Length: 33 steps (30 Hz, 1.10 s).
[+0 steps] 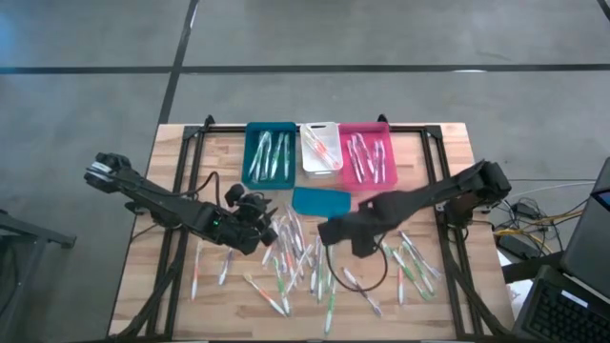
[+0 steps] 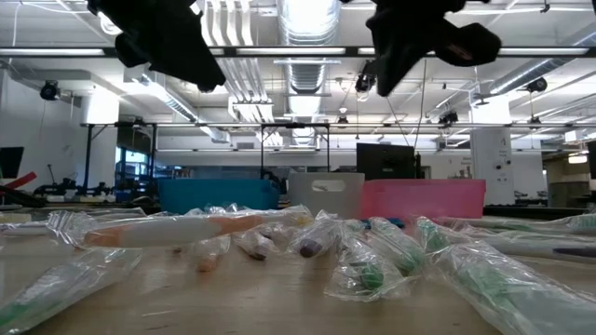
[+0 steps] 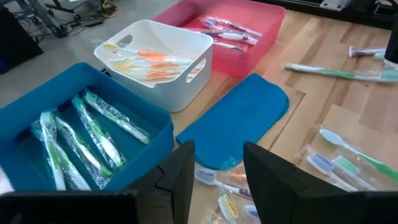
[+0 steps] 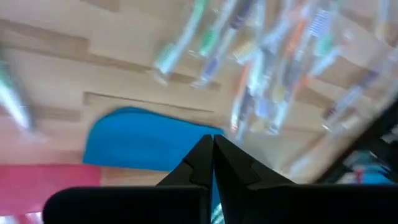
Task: Pick & Place Toothbrushes
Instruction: Put the purple toothbrush into the pink bin
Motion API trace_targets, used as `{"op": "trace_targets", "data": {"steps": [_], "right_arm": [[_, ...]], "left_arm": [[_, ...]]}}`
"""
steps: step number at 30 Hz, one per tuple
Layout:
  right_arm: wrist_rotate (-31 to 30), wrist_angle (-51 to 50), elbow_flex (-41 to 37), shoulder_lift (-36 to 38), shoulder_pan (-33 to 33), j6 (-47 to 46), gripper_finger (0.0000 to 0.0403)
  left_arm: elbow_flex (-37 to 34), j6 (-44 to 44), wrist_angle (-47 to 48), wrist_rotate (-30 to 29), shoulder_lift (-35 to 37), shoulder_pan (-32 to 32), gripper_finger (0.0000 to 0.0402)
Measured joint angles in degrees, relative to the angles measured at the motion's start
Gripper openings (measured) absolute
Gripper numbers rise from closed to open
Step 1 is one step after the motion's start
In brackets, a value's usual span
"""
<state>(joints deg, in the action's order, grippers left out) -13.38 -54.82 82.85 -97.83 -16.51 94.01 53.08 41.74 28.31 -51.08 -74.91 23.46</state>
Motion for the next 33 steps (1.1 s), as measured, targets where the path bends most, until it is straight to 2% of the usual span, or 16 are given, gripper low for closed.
{"op": "trace_targets", "data": {"steps": [12, 23, 33], "right_arm": [[-4.3, -7.3, 0.0, -5.6, -8.9, -9.3, 0.0013], [-4.4, -7.5, 0.0, -9.2, -12.4, -11.4, 0.0079], [0.8, -2.6, -0.3, -9.6, -14.7, -11.2, 0.0116]], "left_arm": [[0.0, 0.2, -0.4, 0.9, -0.1, 0.0, 0.0142], [0.0, 0.3, -0.5, 0.7, -0.2, 0.0, 0.0142], [-2.2, 0.7, -1.4, 0.6, -0.2, 0.0, 0.0142]]}}
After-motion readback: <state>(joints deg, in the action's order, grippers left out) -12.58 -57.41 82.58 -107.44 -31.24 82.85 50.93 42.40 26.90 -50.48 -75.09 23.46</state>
